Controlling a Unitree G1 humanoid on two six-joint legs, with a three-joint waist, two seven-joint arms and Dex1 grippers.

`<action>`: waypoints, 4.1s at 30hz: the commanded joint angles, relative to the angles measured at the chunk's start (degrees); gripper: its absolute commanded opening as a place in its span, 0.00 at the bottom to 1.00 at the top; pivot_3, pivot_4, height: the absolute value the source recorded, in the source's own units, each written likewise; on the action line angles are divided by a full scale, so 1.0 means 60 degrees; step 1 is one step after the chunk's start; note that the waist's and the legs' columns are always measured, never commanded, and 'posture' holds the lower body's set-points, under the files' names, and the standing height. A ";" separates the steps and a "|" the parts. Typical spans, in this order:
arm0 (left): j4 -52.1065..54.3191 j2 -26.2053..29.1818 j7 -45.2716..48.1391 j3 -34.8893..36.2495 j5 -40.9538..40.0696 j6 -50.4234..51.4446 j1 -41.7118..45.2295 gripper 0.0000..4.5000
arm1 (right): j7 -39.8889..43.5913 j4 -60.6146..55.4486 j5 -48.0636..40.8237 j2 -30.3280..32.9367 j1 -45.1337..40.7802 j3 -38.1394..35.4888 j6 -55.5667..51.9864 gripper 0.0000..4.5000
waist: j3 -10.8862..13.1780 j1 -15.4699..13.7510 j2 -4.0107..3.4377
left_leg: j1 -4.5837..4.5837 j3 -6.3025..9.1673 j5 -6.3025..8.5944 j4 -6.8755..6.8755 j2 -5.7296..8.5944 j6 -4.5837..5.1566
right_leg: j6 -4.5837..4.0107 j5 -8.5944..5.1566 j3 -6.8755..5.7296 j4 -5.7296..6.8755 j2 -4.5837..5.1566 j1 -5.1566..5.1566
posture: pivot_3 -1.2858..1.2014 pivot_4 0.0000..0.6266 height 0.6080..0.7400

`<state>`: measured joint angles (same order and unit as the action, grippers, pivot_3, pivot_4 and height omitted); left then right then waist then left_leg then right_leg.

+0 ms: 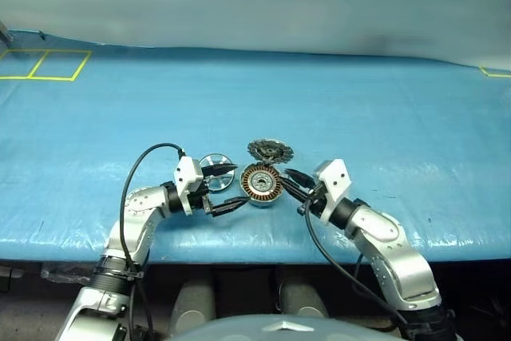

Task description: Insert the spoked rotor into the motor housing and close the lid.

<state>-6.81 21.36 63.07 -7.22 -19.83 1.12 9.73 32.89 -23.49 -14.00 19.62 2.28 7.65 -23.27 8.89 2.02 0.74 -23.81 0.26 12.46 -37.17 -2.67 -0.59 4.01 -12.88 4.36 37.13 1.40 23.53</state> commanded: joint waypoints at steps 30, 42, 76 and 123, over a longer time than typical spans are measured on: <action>-0.0244 -0.0188 -0.0105 0.0185 -0.0139 -0.1060 -0.0049 1.00 | 0.0097 0.1731 0.0546 -0.0469 -0.1193 0.1006 0.0516 0.15 | 0.0000 0.0005 0.0001 | 0.0001 0.0001 0.0000 0.0001 0.0000 0.0000 | 0.0002 0.0001 -0.0002 0.0001 -0.0002 0.0000 | 0.52 0.24 1.00; -0.0277 -0.0175 -0.0250 0.0159 -0.0076 -0.1139 -0.0013 1.00 | 0.0040 0.1914 0.0730 -0.0593 -0.1132 0.1181 0.0601 0.15 | 0.0000 0.0005 0.0001 | 0.0001 0.0001 0.0000 0.0002 0.0000 0.0000 | 0.0001 0.0001 -0.0002 0.0000 -0.0002 0.0000 | 0.52 0.24 1.00; -0.0264 -0.0166 -0.0371 0.0138 0.0145 -0.1199 -0.0068 1.00 | -0.0039 0.1863 0.0846 -0.0372 -0.1052 0.1191 0.0606 0.52 | 0.0000 0.0004 0.0001 | 0.0001 0.0001 0.0000 0.0002 0.0000 0.0000 | 0.0001 0.0001 -0.0002 0.0000 -0.0001 -0.0001 | 0.52 0.24 1.00; -0.0549 -0.0183 -0.0600 0.0099 0.0333 -0.1492 -0.0007 1.00 | -0.0141 0.2230 0.0673 -0.0682 -0.1527 0.1030 0.0693 0.00 | 0.0000 0.0005 0.0001 | 0.0000 0.0001 0.0000 0.0003 0.0000 0.0000 | 0.0001 0.0001 -0.0003 0.0000 -0.0001 0.0001 | 0.52 0.24 1.00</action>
<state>-10.66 20.38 59.65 -7.13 -17.95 -6.70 9.23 32.11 -9.70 -9.85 15.78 -5.89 14.73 -20.25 8.89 2.05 0.74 -23.81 0.27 12.46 -37.15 -2.67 -0.59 4.02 -12.88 4.35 37.13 1.40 23.54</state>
